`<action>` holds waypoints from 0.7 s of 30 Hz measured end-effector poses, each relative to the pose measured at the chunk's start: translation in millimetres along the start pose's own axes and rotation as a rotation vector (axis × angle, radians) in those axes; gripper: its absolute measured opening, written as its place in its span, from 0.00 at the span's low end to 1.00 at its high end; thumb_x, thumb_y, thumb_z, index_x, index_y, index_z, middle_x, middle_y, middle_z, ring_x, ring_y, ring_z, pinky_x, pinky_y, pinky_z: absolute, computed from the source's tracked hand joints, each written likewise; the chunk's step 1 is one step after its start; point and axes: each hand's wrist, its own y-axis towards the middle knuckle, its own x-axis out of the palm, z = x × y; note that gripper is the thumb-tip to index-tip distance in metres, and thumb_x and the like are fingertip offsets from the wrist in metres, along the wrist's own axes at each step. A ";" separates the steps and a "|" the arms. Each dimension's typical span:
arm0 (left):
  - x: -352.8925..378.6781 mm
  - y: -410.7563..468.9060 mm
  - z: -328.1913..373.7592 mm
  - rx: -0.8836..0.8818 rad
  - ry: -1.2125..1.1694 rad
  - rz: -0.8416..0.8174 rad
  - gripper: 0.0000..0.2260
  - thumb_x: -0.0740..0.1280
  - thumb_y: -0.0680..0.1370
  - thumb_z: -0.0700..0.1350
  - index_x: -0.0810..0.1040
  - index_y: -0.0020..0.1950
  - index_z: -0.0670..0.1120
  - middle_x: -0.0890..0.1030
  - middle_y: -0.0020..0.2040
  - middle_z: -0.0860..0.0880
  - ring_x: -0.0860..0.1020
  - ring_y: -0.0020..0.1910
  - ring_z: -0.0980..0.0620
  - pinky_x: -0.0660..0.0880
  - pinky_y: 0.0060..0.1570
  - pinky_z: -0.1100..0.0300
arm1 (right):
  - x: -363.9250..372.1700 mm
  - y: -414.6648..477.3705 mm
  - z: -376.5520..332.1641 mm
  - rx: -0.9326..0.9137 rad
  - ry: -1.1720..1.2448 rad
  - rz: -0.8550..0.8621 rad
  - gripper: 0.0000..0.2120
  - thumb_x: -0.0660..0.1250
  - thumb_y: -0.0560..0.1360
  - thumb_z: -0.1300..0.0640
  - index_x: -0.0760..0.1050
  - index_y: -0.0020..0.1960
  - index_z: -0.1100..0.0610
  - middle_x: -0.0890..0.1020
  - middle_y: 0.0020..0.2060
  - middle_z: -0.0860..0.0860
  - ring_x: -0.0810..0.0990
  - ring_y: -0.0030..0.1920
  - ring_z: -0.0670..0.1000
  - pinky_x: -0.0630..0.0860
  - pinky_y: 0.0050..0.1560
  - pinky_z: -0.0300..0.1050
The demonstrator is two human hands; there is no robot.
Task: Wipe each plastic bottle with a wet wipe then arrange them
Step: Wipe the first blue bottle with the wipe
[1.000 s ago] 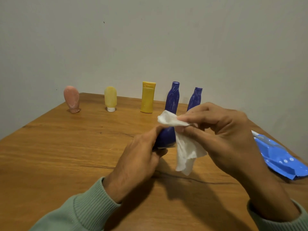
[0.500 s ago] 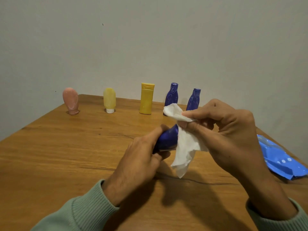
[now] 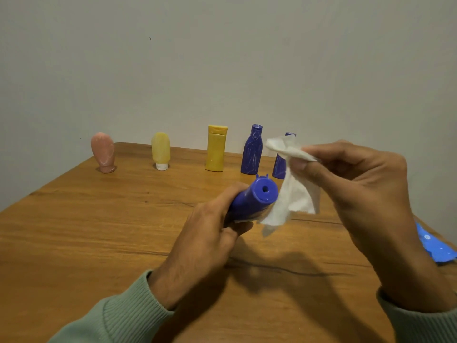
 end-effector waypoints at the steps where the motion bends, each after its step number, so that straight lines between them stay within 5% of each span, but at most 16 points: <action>1: 0.7 0.1 -2.0 0.002 0.013 0.004 0.29 0.72 0.73 0.35 0.69 0.61 0.66 0.77 0.53 0.70 0.76 0.52 0.69 0.69 0.48 0.77 | -2.5 0.8 -1.4 0.015 0.026 -0.024 0.09 0.74 0.67 0.59 0.83 0.47 0.55 0.85 0.40 0.51 0.84 0.43 0.53 0.81 0.43 0.47; 4: 1.9 -0.7 -5.8 0.010 0.079 0.020 0.27 0.72 0.73 0.36 0.70 0.59 0.65 0.79 0.48 0.65 0.76 0.47 0.67 0.69 0.43 0.74 | -6.7 1.2 -6.4 0.001 0.035 -0.119 0.08 0.73 0.66 0.59 0.83 0.46 0.55 0.84 0.40 0.52 0.83 0.42 0.53 0.80 0.42 0.47; 7: 1.7 -0.1 -2.6 -0.047 0.119 -0.011 0.25 0.71 0.75 0.39 0.68 0.57 0.68 0.77 0.48 0.65 0.75 0.50 0.66 0.74 0.53 0.60 | -7.0 0.2 -7.8 -0.072 -0.110 -0.253 0.09 0.73 0.67 0.53 0.83 0.47 0.51 0.83 0.39 0.48 0.80 0.40 0.53 0.78 0.38 0.50; 12: 0.0 -2.8 1.6 -0.110 0.206 -0.061 0.25 0.70 0.76 0.44 0.65 0.66 0.64 0.73 0.51 0.64 0.75 0.54 0.61 0.75 0.60 0.51 | 3.8 -3.8 -0.8 -0.221 -0.350 -0.318 0.10 0.73 0.68 0.53 0.81 0.49 0.46 0.78 0.37 0.43 0.76 0.39 0.46 0.71 0.35 0.31; 18: -0.2 -6.7 3.6 0.002 0.443 -0.009 0.23 0.67 0.77 0.47 0.61 0.64 0.66 0.77 0.54 0.60 0.73 0.49 0.62 0.73 0.53 0.58 | 5.1 -2.6 4.6 -0.131 -0.338 -0.083 0.10 0.74 0.68 0.57 0.80 0.45 0.44 0.80 0.35 0.43 0.74 0.34 0.44 0.68 0.33 0.29; 21: -2.1 -7.2 3.2 0.006 0.517 0.019 0.22 0.64 0.78 0.48 0.61 0.67 0.65 0.74 0.56 0.60 0.65 0.47 0.64 0.63 0.48 0.63 | -3.1 -0.4 -2.1 -0.105 -0.328 -0.110 0.08 0.75 0.69 0.55 0.81 0.46 0.46 0.81 0.36 0.44 0.75 0.35 0.47 0.69 0.34 0.30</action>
